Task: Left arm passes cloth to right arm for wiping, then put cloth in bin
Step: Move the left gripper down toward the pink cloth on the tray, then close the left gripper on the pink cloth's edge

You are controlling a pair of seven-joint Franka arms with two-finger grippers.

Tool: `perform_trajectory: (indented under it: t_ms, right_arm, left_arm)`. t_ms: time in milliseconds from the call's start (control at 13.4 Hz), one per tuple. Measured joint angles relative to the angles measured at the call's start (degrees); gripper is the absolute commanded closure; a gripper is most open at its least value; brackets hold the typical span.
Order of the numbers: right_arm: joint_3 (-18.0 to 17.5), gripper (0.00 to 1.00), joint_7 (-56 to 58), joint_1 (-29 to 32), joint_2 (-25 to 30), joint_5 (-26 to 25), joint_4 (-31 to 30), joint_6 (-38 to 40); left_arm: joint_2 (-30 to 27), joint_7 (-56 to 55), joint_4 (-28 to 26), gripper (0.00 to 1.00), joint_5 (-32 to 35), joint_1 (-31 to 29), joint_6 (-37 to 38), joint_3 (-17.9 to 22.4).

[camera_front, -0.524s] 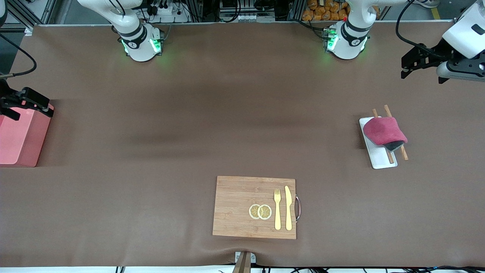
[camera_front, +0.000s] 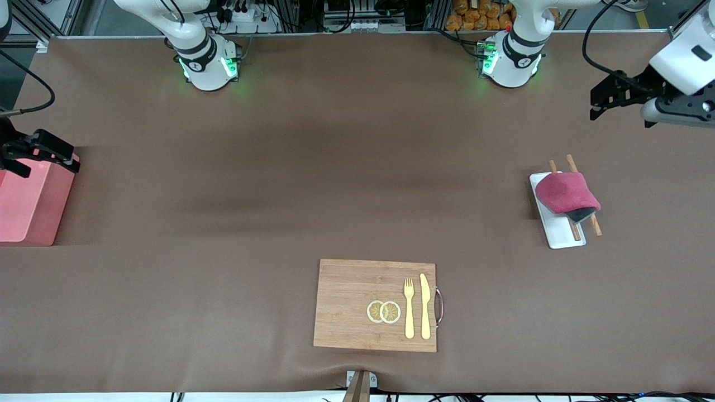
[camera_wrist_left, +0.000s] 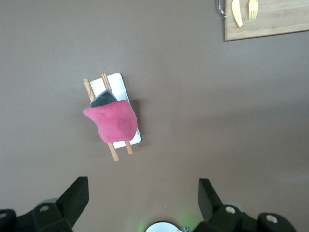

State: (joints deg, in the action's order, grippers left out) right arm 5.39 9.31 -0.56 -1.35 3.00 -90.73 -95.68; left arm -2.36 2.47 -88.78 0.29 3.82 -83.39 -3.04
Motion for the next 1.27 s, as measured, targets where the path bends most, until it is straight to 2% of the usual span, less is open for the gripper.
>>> perform_trajectory:
  t_ms: [674,899,1273]
  right_arm:
    - [0.0,0.00,0.0,0.0,-0.1,0.0,-0.1,0.3]
    - [0.0,0.00,0.0,0.0,-0.1,0.0,-0.2,0.3]
    - [0.0,0.00,0.0,0.0,-0.3,0.0,-0.4,0.3]
  left_arm:
    - [19.5,28.2,-0.4,0.00,0.0,-6.3,-12.0,1.5]
    - [26.4,37.7,-0.5,0.00,0.0,-7.3,-13.5,1.5]
    - [31.9,48.3,-0.4,0.00,4.0,-6.7,-15.5,1.2]
